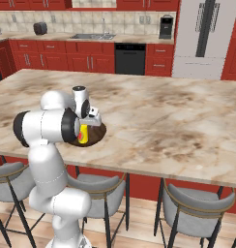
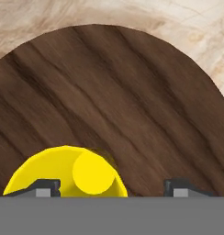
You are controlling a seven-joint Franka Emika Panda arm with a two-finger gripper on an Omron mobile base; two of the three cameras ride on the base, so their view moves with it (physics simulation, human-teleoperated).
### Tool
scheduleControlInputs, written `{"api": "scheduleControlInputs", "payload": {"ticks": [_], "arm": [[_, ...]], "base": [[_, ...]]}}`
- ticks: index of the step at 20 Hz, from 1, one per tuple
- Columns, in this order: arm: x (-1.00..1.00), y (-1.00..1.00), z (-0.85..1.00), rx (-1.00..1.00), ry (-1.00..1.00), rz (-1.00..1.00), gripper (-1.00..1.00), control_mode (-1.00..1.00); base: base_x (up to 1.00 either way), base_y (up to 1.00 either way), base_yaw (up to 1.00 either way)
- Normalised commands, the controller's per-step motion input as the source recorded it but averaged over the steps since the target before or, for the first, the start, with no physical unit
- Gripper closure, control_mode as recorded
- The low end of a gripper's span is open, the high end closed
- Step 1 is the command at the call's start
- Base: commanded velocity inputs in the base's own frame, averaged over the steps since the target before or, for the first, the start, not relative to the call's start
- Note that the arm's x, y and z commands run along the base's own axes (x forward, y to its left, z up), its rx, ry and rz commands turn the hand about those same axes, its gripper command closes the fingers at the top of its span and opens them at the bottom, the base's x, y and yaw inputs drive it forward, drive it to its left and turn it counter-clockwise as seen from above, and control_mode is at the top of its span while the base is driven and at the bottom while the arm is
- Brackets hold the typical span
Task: Place the cup inside the bowl on the dining table and move the bowl to any counter.
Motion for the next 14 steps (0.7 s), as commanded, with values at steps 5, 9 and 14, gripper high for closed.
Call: {"api": "scheduleControlInputs", "payload": {"ticks": [5, 9, 14], "arm": [[0.00, 0.00, 0.05, 0.00, 0.00, 0.00, -1.00, -1.00], [0.00, -0.04, 0.41, 0.00, 0.00, 0.00, -1.00, -1.00], [0.00, -0.08, 0.38, 0.00, 0.00, 0.00, -1.00, -1.00]], "base": [[0.00, 0.00, 0.00], [0.00, 0.00, 0.00], [0.00, 0.00, 0.00]]}}
